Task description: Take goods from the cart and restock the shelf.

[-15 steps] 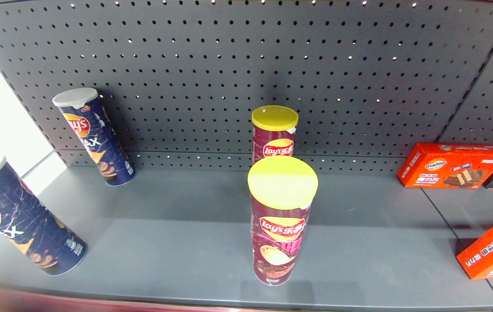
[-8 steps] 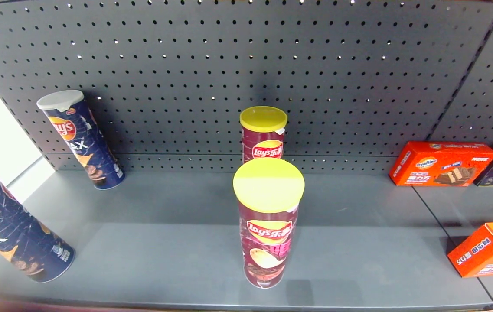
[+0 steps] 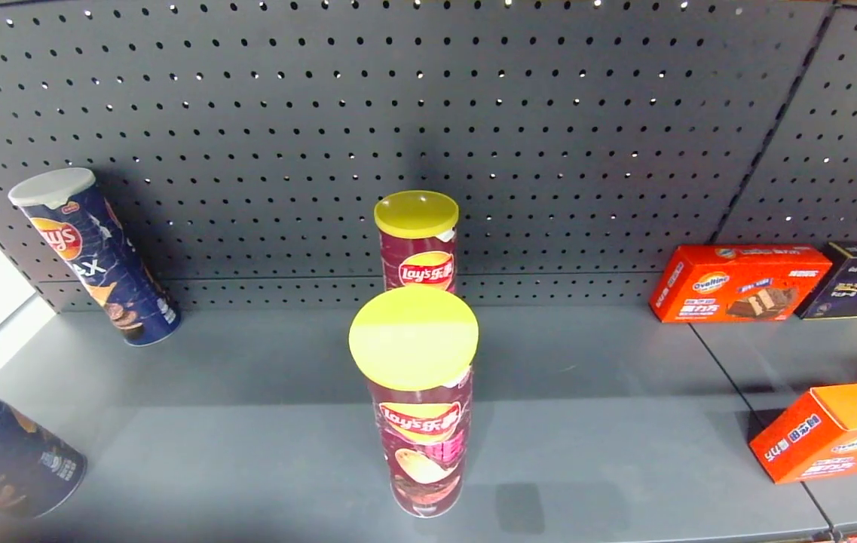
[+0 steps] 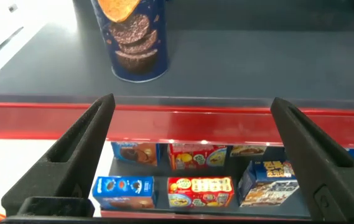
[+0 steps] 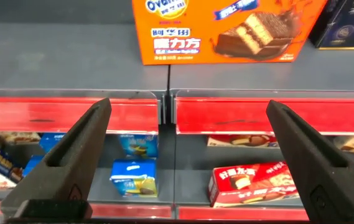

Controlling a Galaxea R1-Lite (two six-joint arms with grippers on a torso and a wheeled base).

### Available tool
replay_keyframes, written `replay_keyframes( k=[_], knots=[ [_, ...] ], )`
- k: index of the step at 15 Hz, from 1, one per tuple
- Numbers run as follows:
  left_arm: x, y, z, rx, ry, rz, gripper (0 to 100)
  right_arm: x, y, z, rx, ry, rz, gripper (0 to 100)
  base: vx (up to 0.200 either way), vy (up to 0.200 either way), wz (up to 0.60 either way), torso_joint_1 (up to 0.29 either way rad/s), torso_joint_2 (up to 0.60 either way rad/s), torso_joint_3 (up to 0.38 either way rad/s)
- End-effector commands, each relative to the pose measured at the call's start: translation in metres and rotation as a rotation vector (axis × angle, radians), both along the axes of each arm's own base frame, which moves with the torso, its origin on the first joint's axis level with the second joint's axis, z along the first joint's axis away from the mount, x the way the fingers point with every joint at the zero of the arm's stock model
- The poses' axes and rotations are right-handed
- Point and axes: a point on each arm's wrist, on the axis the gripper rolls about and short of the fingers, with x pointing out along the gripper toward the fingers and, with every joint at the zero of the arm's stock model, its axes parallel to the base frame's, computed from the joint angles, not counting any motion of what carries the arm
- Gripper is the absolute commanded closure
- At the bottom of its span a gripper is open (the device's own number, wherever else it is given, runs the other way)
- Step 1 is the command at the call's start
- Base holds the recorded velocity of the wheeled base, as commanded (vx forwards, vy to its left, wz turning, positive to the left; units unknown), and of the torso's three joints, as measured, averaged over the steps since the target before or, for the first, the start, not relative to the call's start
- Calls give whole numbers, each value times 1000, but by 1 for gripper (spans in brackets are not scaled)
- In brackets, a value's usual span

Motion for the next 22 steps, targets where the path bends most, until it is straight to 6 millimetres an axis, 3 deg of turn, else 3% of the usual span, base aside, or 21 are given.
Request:
replay_keyframes(
  k=[1, 22],
  knots=[
    [0, 0, 0, -2, -3, 2, 0, 0, 0, 0, 0, 1, -1, 0, 0, 0, 0, 0, 0, 0],
    [0, 0, 0, -2, -3, 1, 0, 0, 0, 0, -3, 1, 1, 0, 0, 0, 29, 0, 0, 0]
  ],
)
